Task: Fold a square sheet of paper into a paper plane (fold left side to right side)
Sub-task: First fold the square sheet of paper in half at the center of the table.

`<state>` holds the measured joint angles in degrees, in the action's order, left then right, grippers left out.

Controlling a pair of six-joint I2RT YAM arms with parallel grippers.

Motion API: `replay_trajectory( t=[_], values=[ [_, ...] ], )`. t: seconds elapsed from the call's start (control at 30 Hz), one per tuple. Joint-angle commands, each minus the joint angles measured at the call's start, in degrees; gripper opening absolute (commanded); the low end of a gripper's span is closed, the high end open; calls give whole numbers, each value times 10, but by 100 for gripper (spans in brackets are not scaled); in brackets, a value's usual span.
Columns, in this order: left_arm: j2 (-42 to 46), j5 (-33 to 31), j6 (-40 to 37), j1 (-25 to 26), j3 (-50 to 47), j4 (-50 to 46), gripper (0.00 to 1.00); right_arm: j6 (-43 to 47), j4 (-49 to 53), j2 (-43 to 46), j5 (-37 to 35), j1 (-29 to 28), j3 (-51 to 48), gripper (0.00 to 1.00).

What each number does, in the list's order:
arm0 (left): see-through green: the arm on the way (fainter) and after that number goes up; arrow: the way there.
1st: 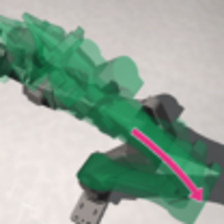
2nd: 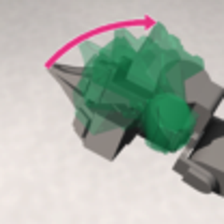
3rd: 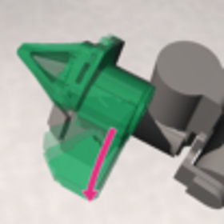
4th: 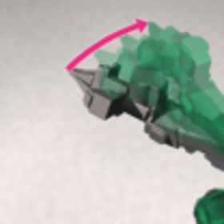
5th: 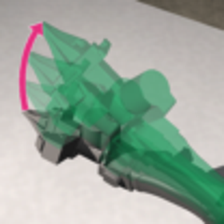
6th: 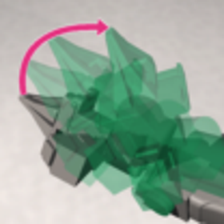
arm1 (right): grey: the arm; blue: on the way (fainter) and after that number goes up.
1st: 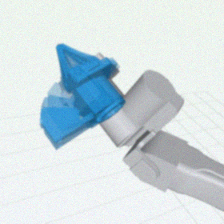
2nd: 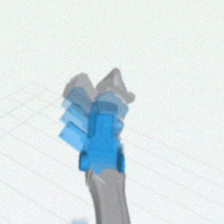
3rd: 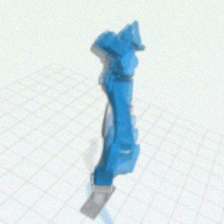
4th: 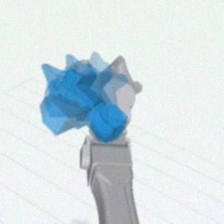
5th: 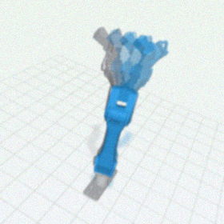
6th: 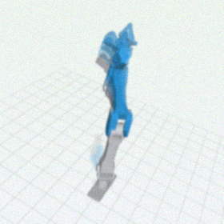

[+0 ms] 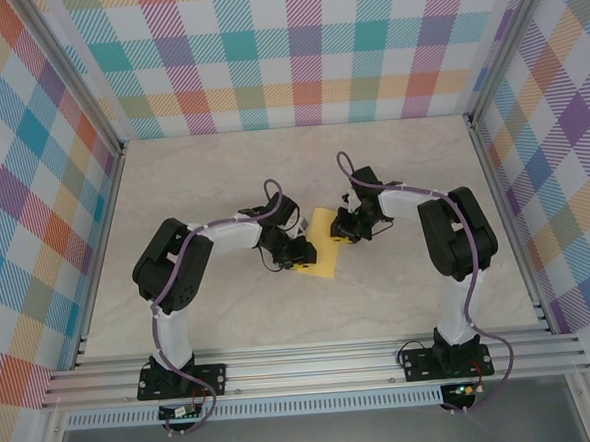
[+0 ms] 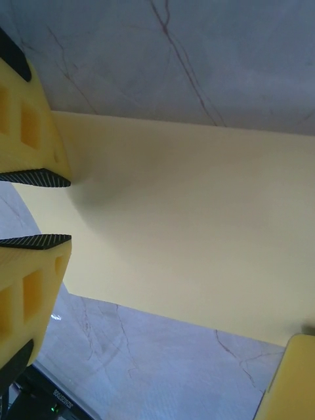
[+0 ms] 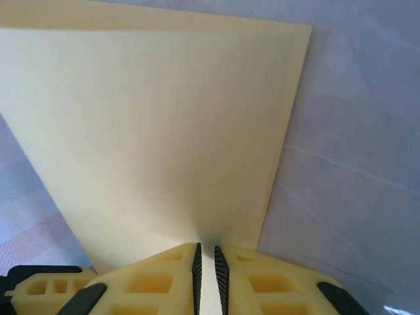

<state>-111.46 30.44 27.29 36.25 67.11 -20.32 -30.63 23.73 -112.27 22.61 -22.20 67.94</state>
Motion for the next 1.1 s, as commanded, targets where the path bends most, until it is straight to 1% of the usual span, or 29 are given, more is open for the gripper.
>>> replay_trajectory(
  t=[0.0, 0.23, 0.33, 0.43, 0.6, 0.83, 0.93, 1.07],
  values=[
    [16, -16, -7, 2, -44, -31, 28, 13, 44, -35, -39, -5, -9, 17],
    [67, 0, -6, 2, -97, -28, 28, 17, 44, -36, -36, -5, -9, 17],
    [87, 7, -7, -2, -91, -33, 29, 18, 42, -35, -32, -4, -9, 17],
    [96, 14, -2, -6, -64, -27, 29, 20, 42, -34, -31, -6, -9, 17],
    [52, 18, -2, -8, 15, -27, 31, 21, 43, -34, -32, -6, -8, 17],
    [-56, 3, -13, -17, 128, -47, 31, 23, 46, -37, -32, -7, -4, 17],
    [-92, -2, -14, -22, 159, -53, 31, 24, 49, -38, -33, -8, -1, 17],
    [-113, -1, -11, -28, 176, -44, 31, 28, 56, -37, -40, -11, 2, 17]
  ],
)
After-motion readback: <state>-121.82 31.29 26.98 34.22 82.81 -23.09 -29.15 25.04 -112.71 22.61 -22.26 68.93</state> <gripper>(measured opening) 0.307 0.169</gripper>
